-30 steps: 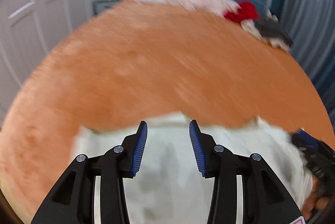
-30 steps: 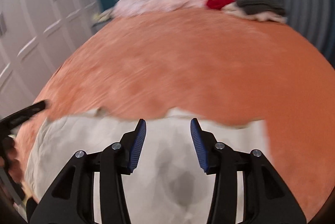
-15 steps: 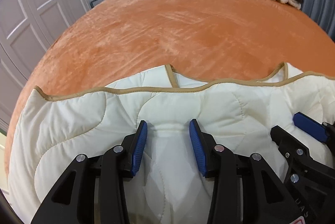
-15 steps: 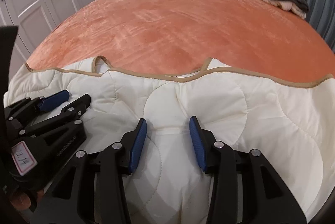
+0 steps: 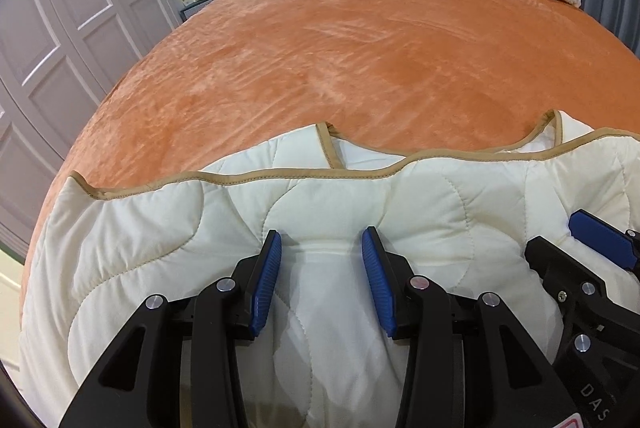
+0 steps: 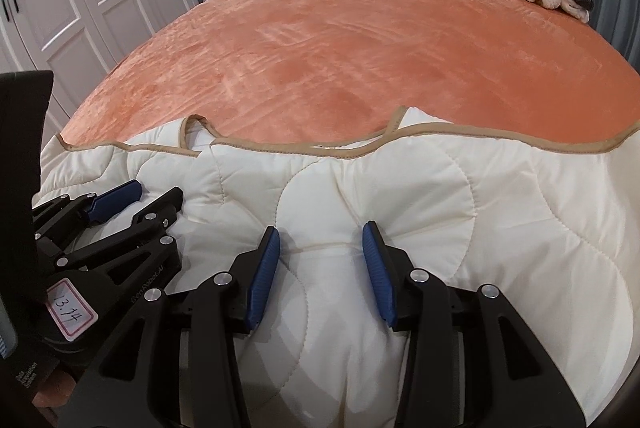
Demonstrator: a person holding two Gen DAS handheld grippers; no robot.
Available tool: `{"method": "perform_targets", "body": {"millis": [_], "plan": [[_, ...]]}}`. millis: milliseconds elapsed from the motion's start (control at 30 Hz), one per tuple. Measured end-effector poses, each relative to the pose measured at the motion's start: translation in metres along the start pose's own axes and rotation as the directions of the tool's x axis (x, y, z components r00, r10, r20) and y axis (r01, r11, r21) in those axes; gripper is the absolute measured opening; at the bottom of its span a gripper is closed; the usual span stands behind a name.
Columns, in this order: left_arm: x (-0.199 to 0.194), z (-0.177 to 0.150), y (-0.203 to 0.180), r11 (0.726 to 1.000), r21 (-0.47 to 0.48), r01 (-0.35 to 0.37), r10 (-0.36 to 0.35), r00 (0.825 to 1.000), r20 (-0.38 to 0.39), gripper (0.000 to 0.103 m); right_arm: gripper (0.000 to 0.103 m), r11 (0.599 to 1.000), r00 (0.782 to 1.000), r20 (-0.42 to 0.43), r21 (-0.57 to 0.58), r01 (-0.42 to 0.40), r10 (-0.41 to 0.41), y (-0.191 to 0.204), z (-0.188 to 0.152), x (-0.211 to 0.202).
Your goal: Fold large clothes
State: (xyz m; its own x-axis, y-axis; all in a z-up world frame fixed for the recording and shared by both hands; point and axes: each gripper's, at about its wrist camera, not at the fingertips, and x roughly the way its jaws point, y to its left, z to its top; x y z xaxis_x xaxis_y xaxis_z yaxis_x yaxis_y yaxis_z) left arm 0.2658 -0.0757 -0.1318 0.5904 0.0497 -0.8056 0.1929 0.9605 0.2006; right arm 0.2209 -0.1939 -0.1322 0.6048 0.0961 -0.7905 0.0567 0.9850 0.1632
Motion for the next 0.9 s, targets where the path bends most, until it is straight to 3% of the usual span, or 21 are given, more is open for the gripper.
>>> {"method": "perform_targets", "body": {"millis": [300,500,567,600,667,767,900], "plan": [[0.0,0.0,0.001,1.0,-0.011,0.013,-0.013,1.0,0.0,0.042,0.042,1.0,1.0,0.0,0.003,-0.004,0.004,-0.001,0.0,0.0],[-0.015,0.009,0.019,0.994,-0.085,0.071,-0.073,0.997,-0.021,0.043,0.042,0.999,1.0,0.006,0.046,-0.015,0.015,-0.009,0.004,-0.015],[-0.036,0.009,0.041,0.98,-0.165,0.115,-0.116,0.993,0.003,0.049,0.042,0.997,0.997,0.029,0.043,0.067,-0.069,-0.013,0.004,-0.036],[-0.048,0.006,0.056,0.967,-0.206,0.149,-0.149,0.989,0.016,0.058,0.042,0.995,0.995,0.037,0.039,0.091,-0.093,-0.014,0.003,-0.046],[-0.065,-0.001,0.081,0.947,-0.262,0.189,-0.186,0.982,0.033,0.063,0.042,0.992,0.992,0.041,0.036,0.12,-0.122,-0.015,-0.002,-0.069],[-0.09,-0.023,0.126,0.926,-0.321,0.2,-0.197,0.98,0.042,0.067,0.038,0.995,0.995,0.044,0.047,0.083,-0.085,-0.008,-0.012,-0.097],[-0.112,-0.067,0.182,0.877,-0.435,0.202,-0.214,0.977,0.023,0.068,0.018,0.999,1.0,0.006,0.053,-0.012,0.011,0.019,-0.027,-0.114]]}}
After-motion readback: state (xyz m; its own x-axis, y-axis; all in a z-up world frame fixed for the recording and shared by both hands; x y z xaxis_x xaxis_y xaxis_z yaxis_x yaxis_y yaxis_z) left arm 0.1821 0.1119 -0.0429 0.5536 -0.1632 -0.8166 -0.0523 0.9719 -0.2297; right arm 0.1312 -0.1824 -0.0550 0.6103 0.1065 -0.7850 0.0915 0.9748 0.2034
